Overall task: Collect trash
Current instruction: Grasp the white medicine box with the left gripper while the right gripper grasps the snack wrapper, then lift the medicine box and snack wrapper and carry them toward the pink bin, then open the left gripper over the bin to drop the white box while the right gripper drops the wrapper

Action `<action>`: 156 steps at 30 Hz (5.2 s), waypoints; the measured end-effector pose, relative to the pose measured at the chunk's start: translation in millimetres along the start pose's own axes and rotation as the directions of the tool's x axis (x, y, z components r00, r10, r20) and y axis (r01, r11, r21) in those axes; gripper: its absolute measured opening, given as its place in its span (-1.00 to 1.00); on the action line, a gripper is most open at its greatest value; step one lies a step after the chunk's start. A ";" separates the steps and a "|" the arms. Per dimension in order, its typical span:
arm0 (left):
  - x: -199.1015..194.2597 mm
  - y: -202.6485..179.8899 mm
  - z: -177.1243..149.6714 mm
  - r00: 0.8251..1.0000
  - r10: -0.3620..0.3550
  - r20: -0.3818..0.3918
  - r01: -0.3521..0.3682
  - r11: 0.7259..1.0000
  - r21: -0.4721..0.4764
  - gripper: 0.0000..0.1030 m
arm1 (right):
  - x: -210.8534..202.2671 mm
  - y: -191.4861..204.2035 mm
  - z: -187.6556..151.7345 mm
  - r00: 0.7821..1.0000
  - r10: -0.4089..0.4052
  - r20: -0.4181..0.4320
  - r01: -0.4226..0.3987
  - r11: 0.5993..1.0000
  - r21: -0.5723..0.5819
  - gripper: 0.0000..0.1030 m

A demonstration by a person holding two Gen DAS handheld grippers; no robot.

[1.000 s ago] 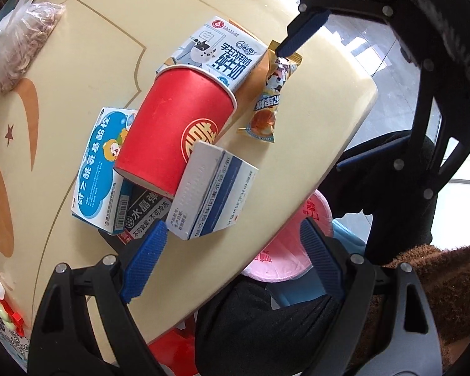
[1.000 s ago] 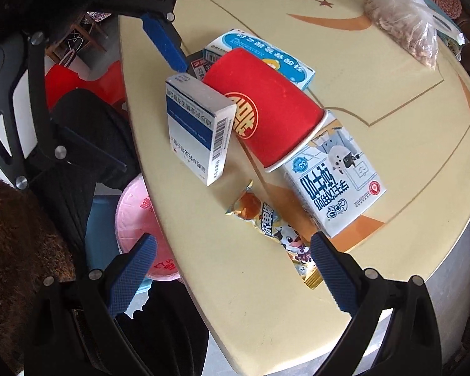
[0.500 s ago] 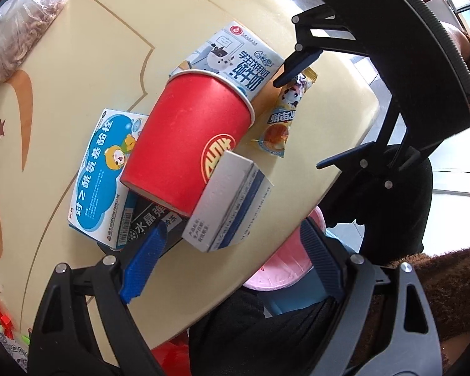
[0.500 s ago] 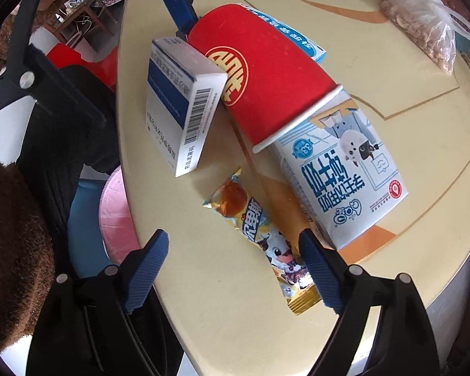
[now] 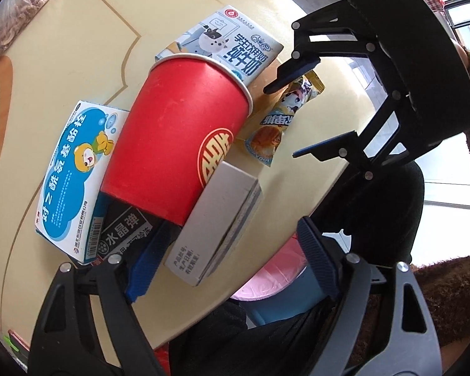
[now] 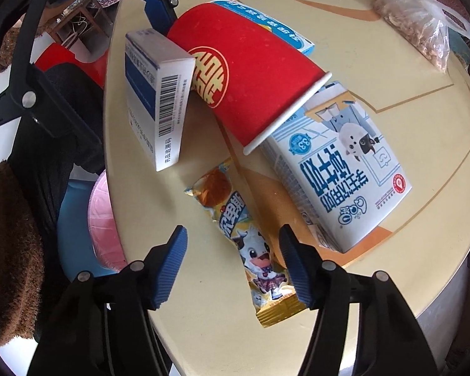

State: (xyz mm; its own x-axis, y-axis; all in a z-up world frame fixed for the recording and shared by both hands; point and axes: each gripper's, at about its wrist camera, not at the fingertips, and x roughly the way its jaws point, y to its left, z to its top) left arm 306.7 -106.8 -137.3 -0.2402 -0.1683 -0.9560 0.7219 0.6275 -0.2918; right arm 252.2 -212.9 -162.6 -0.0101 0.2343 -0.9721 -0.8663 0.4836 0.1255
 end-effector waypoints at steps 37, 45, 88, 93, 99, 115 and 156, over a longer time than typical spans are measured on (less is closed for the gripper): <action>24.5 -34.3 -29.8 0.992 0.129 -0.004 -0.129 0.989 -0.076 -0.60 | -10.5 38.8 -16.9 0.967 -0.253 0.030 0.224 0.899 0.376 -0.68; 3.2 -31.9 -52.1 0.992 0.117 0.044 -0.112 0.990 -0.088 -0.60 | -20.2 39.0 -25.7 0.953 -0.302 -0.002 0.272 0.856 0.440 -0.68; -59.3 -99.1 -229.5 0.946 0.261 0.192 -0.225 0.956 -0.191 -0.60 | -138.3 203.1 -27.5 0.881 -0.434 0.189 0.280 0.800 0.531 -0.68; -54.3 -109.6 -238.8 0.945 0.261 0.195 -0.225 0.956 -0.186 -0.60 | -135.0 224.3 -31.4 0.884 -0.430 0.182 0.288 0.809 0.513 -0.68; -37.4 -120.2 -245.0 0.952 0.245 0.184 -0.215 0.962 -0.166 -0.60 | -125.2 245.0 -36.5 0.893 -0.416 0.169 0.287 0.818 0.499 -0.68; 8.0 -129.8 -243.9 0.972 0.183 0.150 -0.163 0.977 -0.134 -0.60 | -81.9 272.0 -36.8 0.920 -0.356 0.166 0.241 0.845 0.477 -0.68; 224.7 -63.3 -197.4 0.997 -0.017 -0.082 -0.006 0.962 -0.274 -0.60 | 136.1 218.1 -87.3 0.986 -0.135 0.097 0.025 0.693 0.720 -0.68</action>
State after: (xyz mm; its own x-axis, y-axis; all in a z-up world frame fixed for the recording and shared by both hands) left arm 79.0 -34.3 -327.9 -0.3043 -0.1160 -0.9455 0.5182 0.8127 -0.2664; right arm 18.4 -149.1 -284.8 0.1557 0.2471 -0.9564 -0.2412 0.9484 0.2057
